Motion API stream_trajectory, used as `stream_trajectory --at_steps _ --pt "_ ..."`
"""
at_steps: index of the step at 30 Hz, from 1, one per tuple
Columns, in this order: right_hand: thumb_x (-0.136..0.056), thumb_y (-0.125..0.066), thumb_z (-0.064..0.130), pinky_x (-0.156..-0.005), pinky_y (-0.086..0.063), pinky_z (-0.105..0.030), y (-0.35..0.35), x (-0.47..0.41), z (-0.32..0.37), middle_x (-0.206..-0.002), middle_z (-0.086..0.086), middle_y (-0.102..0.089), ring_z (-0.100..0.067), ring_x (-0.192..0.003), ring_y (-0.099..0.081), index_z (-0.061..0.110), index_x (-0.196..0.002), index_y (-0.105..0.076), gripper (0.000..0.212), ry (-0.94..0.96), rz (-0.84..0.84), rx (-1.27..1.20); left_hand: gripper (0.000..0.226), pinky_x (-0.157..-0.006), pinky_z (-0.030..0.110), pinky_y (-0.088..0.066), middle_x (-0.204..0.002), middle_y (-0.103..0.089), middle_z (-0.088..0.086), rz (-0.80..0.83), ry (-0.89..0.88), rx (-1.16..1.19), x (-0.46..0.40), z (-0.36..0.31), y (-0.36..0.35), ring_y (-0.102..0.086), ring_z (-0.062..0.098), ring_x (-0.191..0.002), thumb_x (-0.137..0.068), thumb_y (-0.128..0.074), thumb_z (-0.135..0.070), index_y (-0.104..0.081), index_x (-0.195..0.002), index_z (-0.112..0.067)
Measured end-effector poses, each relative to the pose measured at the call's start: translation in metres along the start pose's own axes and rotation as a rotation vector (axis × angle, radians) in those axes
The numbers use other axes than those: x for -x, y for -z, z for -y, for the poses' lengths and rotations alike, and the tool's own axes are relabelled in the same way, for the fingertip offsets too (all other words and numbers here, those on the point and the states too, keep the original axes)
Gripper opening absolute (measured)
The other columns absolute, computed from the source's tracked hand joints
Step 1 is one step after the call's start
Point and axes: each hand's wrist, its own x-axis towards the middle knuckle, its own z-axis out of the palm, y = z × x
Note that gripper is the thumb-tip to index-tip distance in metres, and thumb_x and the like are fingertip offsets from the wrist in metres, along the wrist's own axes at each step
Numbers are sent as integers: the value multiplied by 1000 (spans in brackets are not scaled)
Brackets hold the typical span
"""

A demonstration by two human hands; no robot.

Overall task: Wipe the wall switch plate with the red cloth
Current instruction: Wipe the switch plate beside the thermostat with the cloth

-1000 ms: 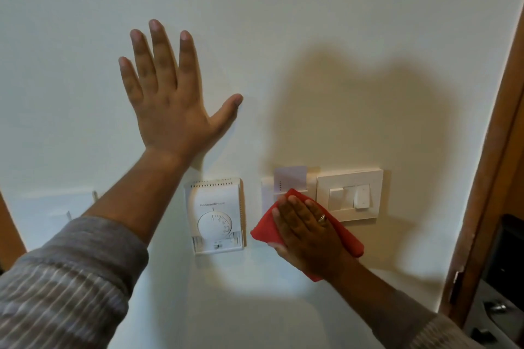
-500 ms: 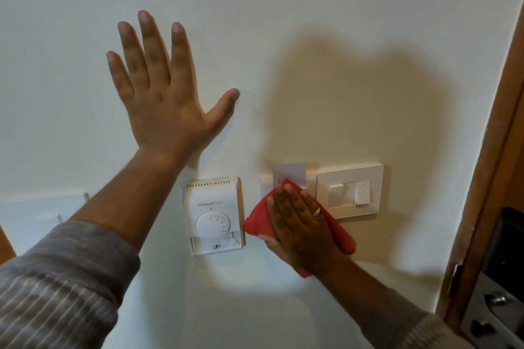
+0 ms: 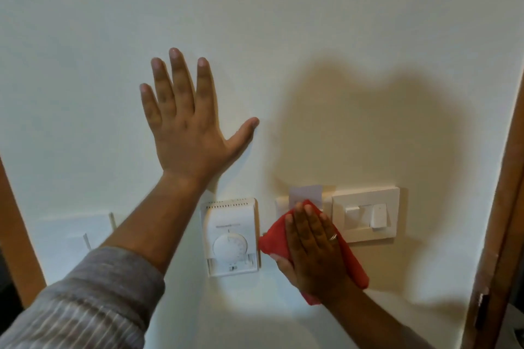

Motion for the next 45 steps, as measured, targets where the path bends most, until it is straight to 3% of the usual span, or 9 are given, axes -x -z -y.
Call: stream_trajectory --at_steps 3,8,14,20,24,27,32,39,45 --pt "-97 -43 51 -123 -8 -48 -2 -2 10 -164 -14 -1 -32 -151 -7 4 -154 -12 80 -23 -9 -23 109 -122 64 -11 -166 -18 29 -11 -6 -9 -2 2 -2 -16 50 -153 -87 -37 -87 -19 -161 -8" --pt "-98 -45 48 -122 -10 -46 8 -2 -25 -164 -14 5 -30 -152 -3 5 -154 -11 79 289 48 20 109 -121 65 -12 -165 -20 31 -13 -7 -10 -1 2 0 -18 53 -151 -88 -36 -87 -21 -160 -7" --pt "-98 -42 51 -123 -5 -47 -6 7 2 -164 -16 8 -34 -151 1 2 -154 -4 83 -59 1 15 110 -122 66 -11 -165 -19 32 13 11 -13 -2 0 2 -17 54 -151 -87 -34 -88 -20 -161 -8" --pt "-92 -53 51 -123 0 -46 3 33 -26 -163 -16 13 -32 -151 6 3 -154 0 95 236 93 106 109 -121 67 -13 -164 -21 33 -4 2 -34 -3 -1 4 -19 56 -150 -87 -34 -88 -22 -160 -8" --pt "-102 -35 51 -123 -2 -46 6 19 -17 -163 -17 13 -34 -151 6 1 -153 1 80 34 58 6 107 -121 66 -12 -164 -22 32 -18 17 -46 -3 -2 0 -20 55 -150 -87 -31 -89 -22 -160 -10" --pt "-101 -38 51 -123 -5 -48 -2 8 0 -164 -16 7 -34 -151 0 1 -154 -5 79 -51 17 -29 107 -121 66 -13 -162 -23 34 -33 10 -53 -3 -2 -2 -21 56 -149 -88 -31 -88 -23 -160 -9" --pt "-99 -45 50 -123 -5 -45 1 16 -27 -164 -14 9 -30 -152 0 6 -155 -5 81 265 49 24 107 -120 67 -14 -162 -24 34 -33 11 -64 -2 -1 -2 -22 57 -149 -88 -31 -88 -24 -159 -8" --pt "-100 -38 54 -123 -4 -46 -5 9 3 -164 -11 11 -32 -151 4 6 -154 0 82 -179 -1 -11 108 -120 66 -14 -162 -26 33 -25 15 -78 -3 -4 0 -23 56 -149 -87 -30 -89 -25 -159 -7" --pt "-99 -45 52 -123 -6 -46 -3 14 -19 -164 -15 7 -32 -151 0 4 -154 -6 83 178 22 62 109 -122 65 -13 -163 -23 34 -14 13 -42 -2 -3 2 -20 56 -150 -88 -31 -88 -24 -159 -7"
